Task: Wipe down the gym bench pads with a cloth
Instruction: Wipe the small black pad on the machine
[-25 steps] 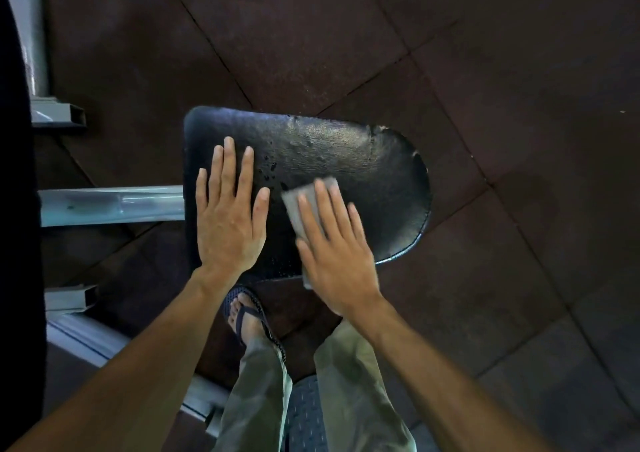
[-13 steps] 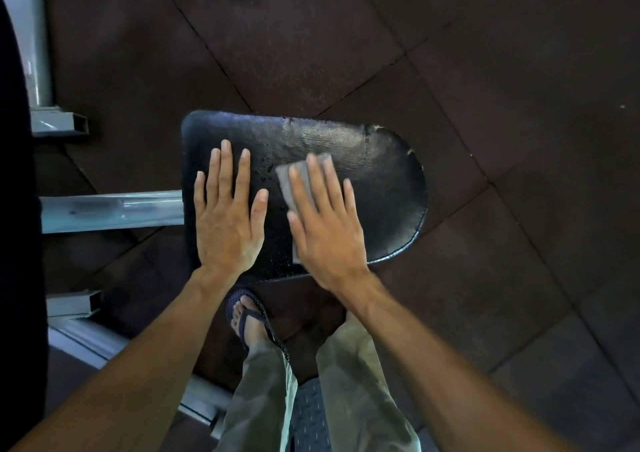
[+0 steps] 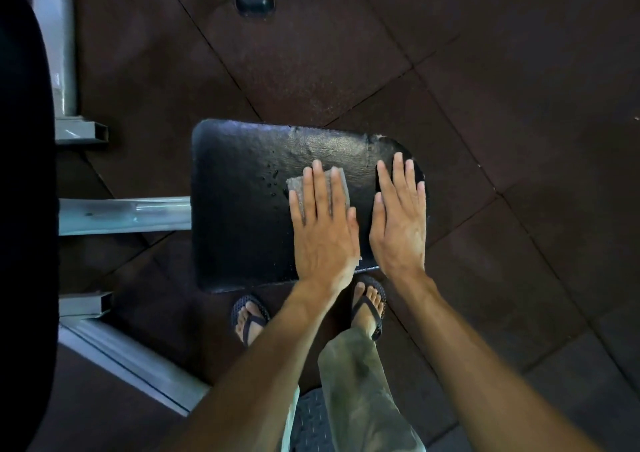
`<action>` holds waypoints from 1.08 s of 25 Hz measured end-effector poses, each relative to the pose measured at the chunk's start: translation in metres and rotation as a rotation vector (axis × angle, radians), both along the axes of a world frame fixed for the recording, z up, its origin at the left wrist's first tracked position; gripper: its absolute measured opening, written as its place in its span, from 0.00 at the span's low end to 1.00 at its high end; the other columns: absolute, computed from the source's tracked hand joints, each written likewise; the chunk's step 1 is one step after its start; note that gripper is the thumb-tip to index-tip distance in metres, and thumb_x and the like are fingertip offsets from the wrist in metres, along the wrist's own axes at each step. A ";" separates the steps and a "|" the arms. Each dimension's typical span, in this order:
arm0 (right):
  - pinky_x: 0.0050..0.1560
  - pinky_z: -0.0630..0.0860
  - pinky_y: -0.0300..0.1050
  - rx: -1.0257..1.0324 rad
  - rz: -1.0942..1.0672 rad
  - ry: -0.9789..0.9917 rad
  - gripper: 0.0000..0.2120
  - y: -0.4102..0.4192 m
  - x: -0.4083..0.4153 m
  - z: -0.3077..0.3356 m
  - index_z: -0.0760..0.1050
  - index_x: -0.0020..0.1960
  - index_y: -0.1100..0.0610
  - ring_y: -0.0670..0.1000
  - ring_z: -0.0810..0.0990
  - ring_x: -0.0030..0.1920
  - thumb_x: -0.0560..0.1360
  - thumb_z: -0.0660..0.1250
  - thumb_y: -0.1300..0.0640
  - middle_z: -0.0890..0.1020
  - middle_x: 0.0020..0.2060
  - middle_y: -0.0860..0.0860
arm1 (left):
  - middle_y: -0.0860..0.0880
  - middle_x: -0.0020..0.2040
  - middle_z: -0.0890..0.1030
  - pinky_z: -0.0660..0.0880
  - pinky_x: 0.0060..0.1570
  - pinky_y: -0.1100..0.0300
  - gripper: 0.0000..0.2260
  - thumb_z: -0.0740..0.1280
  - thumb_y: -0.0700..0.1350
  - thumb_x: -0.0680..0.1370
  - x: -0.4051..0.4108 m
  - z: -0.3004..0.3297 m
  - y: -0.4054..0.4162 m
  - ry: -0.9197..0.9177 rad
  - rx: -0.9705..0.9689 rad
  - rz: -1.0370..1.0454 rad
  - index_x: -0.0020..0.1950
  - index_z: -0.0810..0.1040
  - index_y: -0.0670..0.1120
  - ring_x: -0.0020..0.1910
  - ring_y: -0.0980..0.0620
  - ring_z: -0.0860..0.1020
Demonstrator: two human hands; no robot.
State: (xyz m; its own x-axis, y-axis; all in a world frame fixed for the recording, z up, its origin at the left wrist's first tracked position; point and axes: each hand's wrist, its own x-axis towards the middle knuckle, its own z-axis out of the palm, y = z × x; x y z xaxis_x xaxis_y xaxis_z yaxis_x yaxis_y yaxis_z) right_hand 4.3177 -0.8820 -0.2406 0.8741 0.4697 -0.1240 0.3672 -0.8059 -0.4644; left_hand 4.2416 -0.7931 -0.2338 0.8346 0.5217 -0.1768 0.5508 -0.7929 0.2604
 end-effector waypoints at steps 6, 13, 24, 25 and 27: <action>0.80 0.46 0.51 -0.138 0.071 -0.094 0.25 -0.003 -0.001 0.000 0.54 0.80 0.54 0.53 0.48 0.81 0.85 0.49 0.51 0.53 0.81 0.54 | 0.43 0.82 0.47 0.50 0.79 0.41 0.25 0.46 0.52 0.85 -0.038 -0.006 0.118 0.016 0.061 -0.053 0.81 0.47 0.47 0.81 0.45 0.46; 0.80 0.47 0.52 -0.253 0.070 -0.166 0.26 0.001 -0.004 -0.005 0.51 0.81 0.55 0.54 0.48 0.81 0.85 0.46 0.50 0.51 0.81 0.55 | 0.39 0.81 0.49 0.52 0.79 0.42 0.27 0.49 0.53 0.85 -0.046 0.000 0.022 0.034 0.042 -0.128 0.81 0.50 0.43 0.81 0.42 0.48; 0.80 0.48 0.52 -0.234 0.055 -0.173 0.25 0.002 -0.005 -0.005 0.52 0.80 0.55 0.54 0.49 0.81 0.85 0.47 0.50 0.52 0.81 0.55 | 0.39 0.81 0.48 0.51 0.78 0.40 0.26 0.48 0.51 0.85 -0.088 -0.001 0.112 0.050 0.065 0.130 0.81 0.48 0.43 0.81 0.40 0.46; 0.80 0.48 0.53 -0.235 0.054 -0.172 0.25 0.003 -0.005 -0.005 0.52 0.80 0.55 0.54 0.49 0.81 0.85 0.47 0.50 0.52 0.81 0.55 | 0.39 0.81 0.48 0.51 0.78 0.40 0.27 0.48 0.52 0.85 -0.092 -0.001 0.085 0.077 0.068 0.112 0.81 0.48 0.43 0.81 0.39 0.46; 0.80 0.48 0.53 -0.226 0.053 -0.165 0.25 0.002 -0.004 -0.005 0.53 0.80 0.55 0.55 0.49 0.81 0.84 0.48 0.50 0.53 0.81 0.55 | 0.39 0.81 0.47 0.49 0.79 0.41 0.27 0.48 0.54 0.84 -0.074 -0.001 0.036 0.067 0.022 0.030 0.81 0.48 0.43 0.81 0.40 0.46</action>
State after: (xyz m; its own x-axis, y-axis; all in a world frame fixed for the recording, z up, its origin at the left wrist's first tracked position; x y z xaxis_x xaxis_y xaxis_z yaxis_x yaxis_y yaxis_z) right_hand 4.3142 -0.8798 -0.2453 0.8663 0.4915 -0.0892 0.4669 -0.8601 -0.2054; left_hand 4.1674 -0.7574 -0.2349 0.8052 0.5506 -0.2202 0.5900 -0.7810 0.2046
